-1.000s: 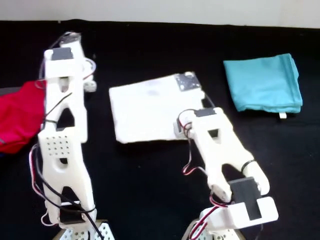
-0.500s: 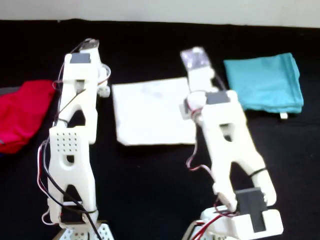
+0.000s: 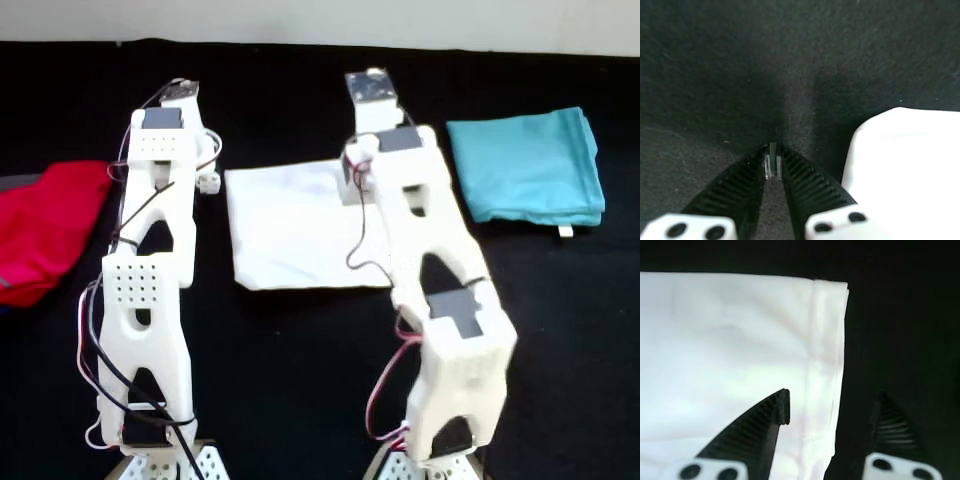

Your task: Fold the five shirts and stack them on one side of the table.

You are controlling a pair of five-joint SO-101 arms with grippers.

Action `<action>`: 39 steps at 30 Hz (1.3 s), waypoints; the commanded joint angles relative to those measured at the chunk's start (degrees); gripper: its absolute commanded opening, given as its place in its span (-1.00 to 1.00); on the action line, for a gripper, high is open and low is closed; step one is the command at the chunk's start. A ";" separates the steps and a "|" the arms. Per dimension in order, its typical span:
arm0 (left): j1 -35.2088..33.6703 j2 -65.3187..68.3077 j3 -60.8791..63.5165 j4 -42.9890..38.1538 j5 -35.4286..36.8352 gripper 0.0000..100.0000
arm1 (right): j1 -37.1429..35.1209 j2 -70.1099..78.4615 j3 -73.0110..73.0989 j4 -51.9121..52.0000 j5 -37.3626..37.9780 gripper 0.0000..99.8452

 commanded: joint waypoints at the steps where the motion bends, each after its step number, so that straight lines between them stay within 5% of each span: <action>1: -0.66 0.13 -1.01 -0.44 0.18 -0.98 | -1.10 3.47 -9.45 6.64 -4.22 -0.19; 11: -0.66 0.13 -1.01 -0.44 0.18 -0.98 | -8.92 14.37 -22.46 9.36 -4.66 -0.20; 25: -0.66 0.13 -1.01 -0.44 0.18 -0.98 | -4.35 28.18 -23.69 7.25 -4.66 -0.20; 28: -0.66 0.13 -1.01 -0.44 0.18 -0.98 | -4.53 29.76 -23.69 7.16 -4.31 -0.39; 32: -0.66 0.13 -1.01 -0.44 0.18 -0.98 | -4.62 30.20 -23.69 6.99 -4.04 -1.00; 39: -0.66 0.13 -1.01 -0.44 0.18 -0.98 | 0.04 28.53 -27.65 10.59 0.18 -0.99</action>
